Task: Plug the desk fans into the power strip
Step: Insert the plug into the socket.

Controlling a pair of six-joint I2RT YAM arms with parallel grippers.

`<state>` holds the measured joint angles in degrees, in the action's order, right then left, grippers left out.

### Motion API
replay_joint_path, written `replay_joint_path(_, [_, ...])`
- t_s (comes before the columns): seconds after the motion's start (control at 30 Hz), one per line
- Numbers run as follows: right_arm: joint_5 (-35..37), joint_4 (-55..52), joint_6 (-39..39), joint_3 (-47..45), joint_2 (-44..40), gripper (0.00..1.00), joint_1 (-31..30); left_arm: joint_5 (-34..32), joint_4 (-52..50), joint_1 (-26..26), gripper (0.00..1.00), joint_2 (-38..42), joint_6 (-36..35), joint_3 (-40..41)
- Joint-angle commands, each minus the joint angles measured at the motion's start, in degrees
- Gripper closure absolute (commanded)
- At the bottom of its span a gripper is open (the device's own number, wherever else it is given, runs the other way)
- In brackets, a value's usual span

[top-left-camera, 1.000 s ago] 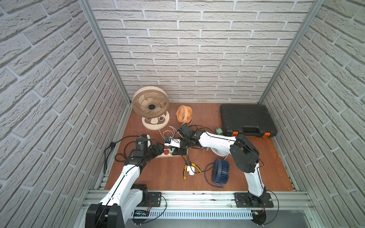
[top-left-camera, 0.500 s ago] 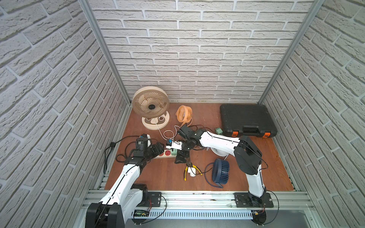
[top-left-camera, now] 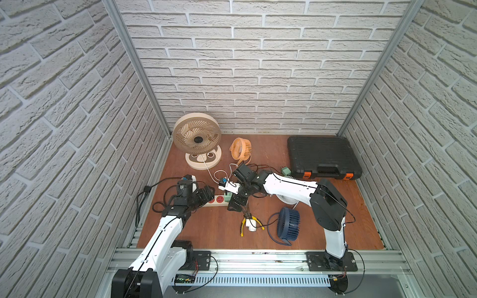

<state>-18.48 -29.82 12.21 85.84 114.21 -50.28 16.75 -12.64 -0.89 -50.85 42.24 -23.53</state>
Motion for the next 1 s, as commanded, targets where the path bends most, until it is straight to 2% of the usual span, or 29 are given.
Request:
replay_joint_path(0.0, [0.12, -4.01, -0.72, -1.39, -2.97, 0.0, -2.2, 0.68, -0.13, 0.18, 0.14, 0.67, -0.45, -1.7])
replay_joint_path(0.23, [0.77, -2.96, -0.34, -6.89, -8.68, 0.0, -3.79, 0.65, 0.0, 0.25, 0.14, 0.53, -0.41, -2.05])
replay_joint_path(0.33, [-1.19, -2.47, -1.11, -6.38, -8.0, 0.01, -3.77, 0.98, 0.51, 0.27, 0.14, -0.17, -0.23, -2.39])
replay_joint_path(0.4, [1.93, -0.58, -2.22, -5.79, -7.23, 0.0, -3.9, 1.0, 0.47, 0.34, 0.14, -0.39, -0.23, -2.42])
replay_joint_path(0.47, [9.66, 2.34, -4.75, -5.98, -6.69, 0.0, -4.09, 0.84, 0.56, 0.34, 0.14, -0.23, -0.23, -2.32])
replay_joint_path(0.63, [9.6, 2.38, -5.36, -4.19, -6.55, 0.0, -4.41, 1.02, 0.94, 0.31, 0.14, -0.94, -0.32, -1.93])
replay_joint_path(0.77, [13.72, 5.51, -4.11, -5.94, -7.12, 0.01, -4.59, 1.31, 1.68, 0.44, 0.14, -1.47, -0.25, -1.78])
replay_joint_path(0.93, [10.91, 9.5, -3.6, -7.36, -6.61, 0.0, -3.15, 1.42, 1.67, 0.45, 0.14, -1.22, -0.22, -1.61])
replay_joint_path(0.97, [10.15, 9.35, -3.33, -6.73, -5.98, 0.03, -2.77, 1.4, 1.66, 0.49, 0.14, -1.23, -0.2, -1.53])
